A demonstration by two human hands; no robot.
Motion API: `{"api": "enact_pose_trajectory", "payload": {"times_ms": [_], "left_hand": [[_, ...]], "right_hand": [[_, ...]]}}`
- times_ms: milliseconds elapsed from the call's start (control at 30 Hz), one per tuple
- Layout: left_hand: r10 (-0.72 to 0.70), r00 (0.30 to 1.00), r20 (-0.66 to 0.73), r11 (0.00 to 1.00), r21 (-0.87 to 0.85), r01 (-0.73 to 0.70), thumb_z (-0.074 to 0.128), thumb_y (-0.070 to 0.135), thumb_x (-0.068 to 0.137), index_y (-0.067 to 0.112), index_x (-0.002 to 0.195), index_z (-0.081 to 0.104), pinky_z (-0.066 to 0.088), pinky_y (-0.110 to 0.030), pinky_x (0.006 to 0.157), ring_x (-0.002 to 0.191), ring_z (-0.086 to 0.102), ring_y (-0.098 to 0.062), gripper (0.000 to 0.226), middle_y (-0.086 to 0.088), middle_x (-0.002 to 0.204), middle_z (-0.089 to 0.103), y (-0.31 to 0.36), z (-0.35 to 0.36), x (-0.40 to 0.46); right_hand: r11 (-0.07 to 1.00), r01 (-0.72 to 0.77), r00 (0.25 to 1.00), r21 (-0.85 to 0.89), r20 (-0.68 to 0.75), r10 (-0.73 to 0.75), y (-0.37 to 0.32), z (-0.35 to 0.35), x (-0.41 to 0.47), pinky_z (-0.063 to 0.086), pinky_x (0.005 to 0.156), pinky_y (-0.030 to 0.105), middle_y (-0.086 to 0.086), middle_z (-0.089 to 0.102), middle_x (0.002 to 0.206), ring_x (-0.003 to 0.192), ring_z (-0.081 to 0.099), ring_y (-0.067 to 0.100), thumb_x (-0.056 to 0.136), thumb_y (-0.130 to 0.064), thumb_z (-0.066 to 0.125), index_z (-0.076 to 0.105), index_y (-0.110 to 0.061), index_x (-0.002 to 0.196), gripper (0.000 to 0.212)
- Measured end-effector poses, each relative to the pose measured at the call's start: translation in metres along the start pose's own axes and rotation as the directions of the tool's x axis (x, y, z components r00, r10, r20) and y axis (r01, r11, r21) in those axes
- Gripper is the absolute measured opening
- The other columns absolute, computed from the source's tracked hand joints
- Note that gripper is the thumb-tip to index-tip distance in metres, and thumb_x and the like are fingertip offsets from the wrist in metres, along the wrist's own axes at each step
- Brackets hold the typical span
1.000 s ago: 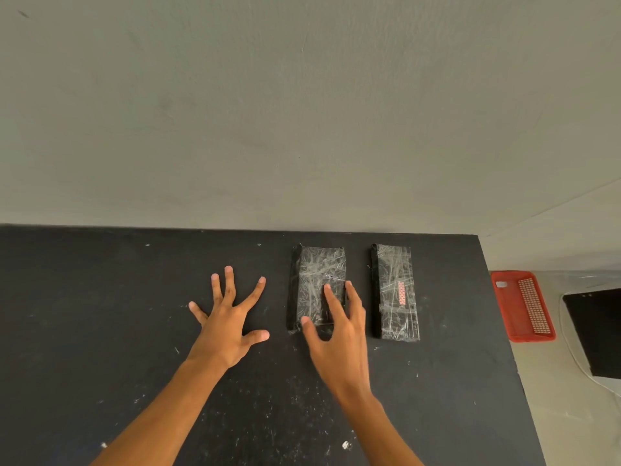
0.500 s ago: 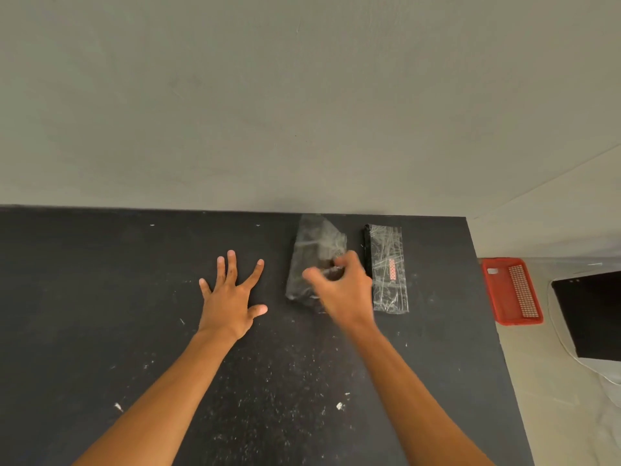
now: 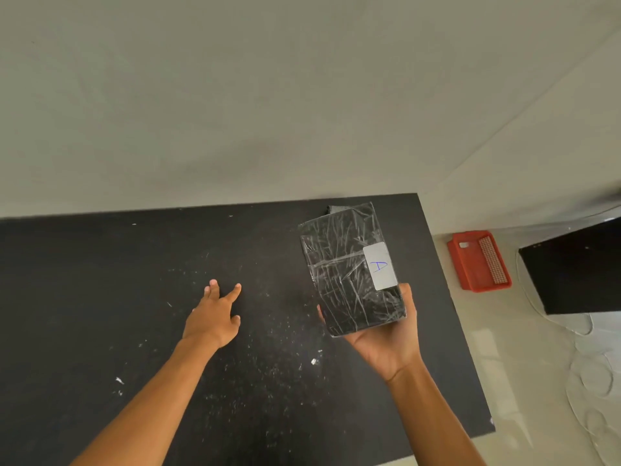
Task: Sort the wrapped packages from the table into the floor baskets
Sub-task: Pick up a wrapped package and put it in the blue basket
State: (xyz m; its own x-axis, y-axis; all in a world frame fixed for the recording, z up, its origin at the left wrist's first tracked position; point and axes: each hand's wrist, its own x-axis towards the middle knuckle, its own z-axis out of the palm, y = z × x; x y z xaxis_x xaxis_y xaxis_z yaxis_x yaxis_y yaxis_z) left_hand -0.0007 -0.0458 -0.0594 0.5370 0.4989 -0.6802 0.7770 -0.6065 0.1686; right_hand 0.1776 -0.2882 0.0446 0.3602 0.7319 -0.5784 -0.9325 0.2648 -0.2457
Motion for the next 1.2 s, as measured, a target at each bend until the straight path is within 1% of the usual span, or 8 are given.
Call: {"api": "enact_pose_trajectory", "payload": {"times_ms": [233,367,500,600,733,933,1067,1200], "left_hand": [[-0.044,0.999,0.008,0.992,-0.114,0.044,0.049,0.036,0.106,0.037,0.163,0.029,0.043,-0.053,0.115,0.160,0.014,-0.038,0.061,-0.024,0.172,0.009,0.033,-0.005,-0.008],[-0.029,0.955,-0.295,0.937,-0.340,-0.077,0.051,0.030,0.104,0.028,0.149,0.054,0.052,-0.047,0.095,0.128,0.059,-0.030,0.045,-0.009,0.141,0.061,0.079,-0.014,-0.031],[-0.019,0.754,-0.656,0.862,-0.393,-0.320,0.053,0.032,0.103,0.028,0.134,0.062,0.058,-0.046,0.093,0.109,0.068,-0.021,0.033,-0.001,0.124,0.068,0.149,-0.024,-0.062],[0.045,0.774,-0.632,0.830,-0.408,-0.382,0.056,0.030,0.101,0.027,0.127,0.067,0.059,-0.040,0.087,0.101,0.070,-0.016,0.028,0.001,0.117,0.071,0.207,-0.015,-0.073],[0.119,0.824,-0.553,0.816,-0.418,-0.398,0.058,0.024,0.099,0.027,0.122,0.071,0.056,-0.033,0.087,0.105,0.068,-0.011,0.027,0.004,0.114,0.071,0.291,0.019,-0.082],[0.085,0.861,-0.501,0.835,-0.436,-0.336,0.058,0.021,0.097,0.026,0.117,0.073,0.060,-0.041,0.090,0.098,0.071,-0.011,0.026,0.003,0.109,0.074,0.430,0.077,-0.102],[0.062,0.879,-0.473,0.846,-0.443,-0.298,0.059,0.021,0.098,0.025,0.118,0.074,0.062,-0.040,0.089,0.096,0.072,-0.010,0.025,0.003,0.109,0.076,0.511,0.110,-0.106],[0.057,0.879,-0.473,0.863,-0.419,-0.282,0.059,0.022,0.100,0.025,0.125,0.071,0.060,-0.035,0.086,0.098,0.070,-0.011,0.028,0.001,0.116,0.073,0.561,0.127,-0.094]], "right_hand": [[0.999,-0.004,0.985,0.038,0.171,-0.003,-0.003,-0.012,-0.018,0.025,0.125,0.073,0.026,0.018,0.179,0.164,0.015,0.051,0.081,-0.055,0.086,0.026,-0.014,0.171,0.116],[0.998,0.059,0.992,-0.006,0.112,-0.058,-0.034,-0.022,-0.038,0.021,0.126,0.076,0.024,0.020,0.179,0.162,0.019,0.054,0.089,-0.035,0.073,0.027,-0.015,0.171,0.096],[0.978,0.195,0.978,-0.078,-0.062,-0.200,-0.082,-0.056,-0.073,0.031,0.124,0.072,0.019,0.056,0.162,0.149,0.054,0.042,0.097,-0.031,0.067,0.055,-0.012,0.157,0.064],[0.896,0.266,0.907,-0.356,-0.222,-0.358,-0.127,-0.093,-0.105,0.060,0.093,0.050,0.012,0.078,0.132,0.102,0.079,0.030,0.104,-0.037,0.055,0.058,-0.007,0.152,0.056],[0.668,0.139,0.782,-0.731,-0.333,-0.527,-0.187,-0.157,-0.157,0.044,0.050,0.032,0.015,0.075,0.091,0.050,0.057,0.019,0.106,-0.045,0.050,0.072,-0.009,0.118,0.044],[0.549,-0.002,0.812,-0.836,-0.322,-0.487,-0.299,-0.236,-0.220,0.053,0.055,0.040,0.023,0.067,0.085,0.059,0.064,0.026,0.108,-0.018,0.051,0.071,-0.002,0.102,0.026],[0.465,-0.113,0.823,-0.878,-0.345,-0.451,-0.373,-0.281,-0.239,0.065,0.070,0.043,0.018,0.078,0.102,0.073,0.072,0.030,0.106,-0.013,0.052,0.070,-0.006,0.119,0.023],[0.377,-0.178,0.827,-0.909,-0.345,-0.444,-0.427,-0.310,-0.233,0.068,0.064,0.027,0.001,0.078,0.101,0.085,0.078,0.020,0.108,-0.020,0.060,0.059,-0.020,0.130,0.022]]}}
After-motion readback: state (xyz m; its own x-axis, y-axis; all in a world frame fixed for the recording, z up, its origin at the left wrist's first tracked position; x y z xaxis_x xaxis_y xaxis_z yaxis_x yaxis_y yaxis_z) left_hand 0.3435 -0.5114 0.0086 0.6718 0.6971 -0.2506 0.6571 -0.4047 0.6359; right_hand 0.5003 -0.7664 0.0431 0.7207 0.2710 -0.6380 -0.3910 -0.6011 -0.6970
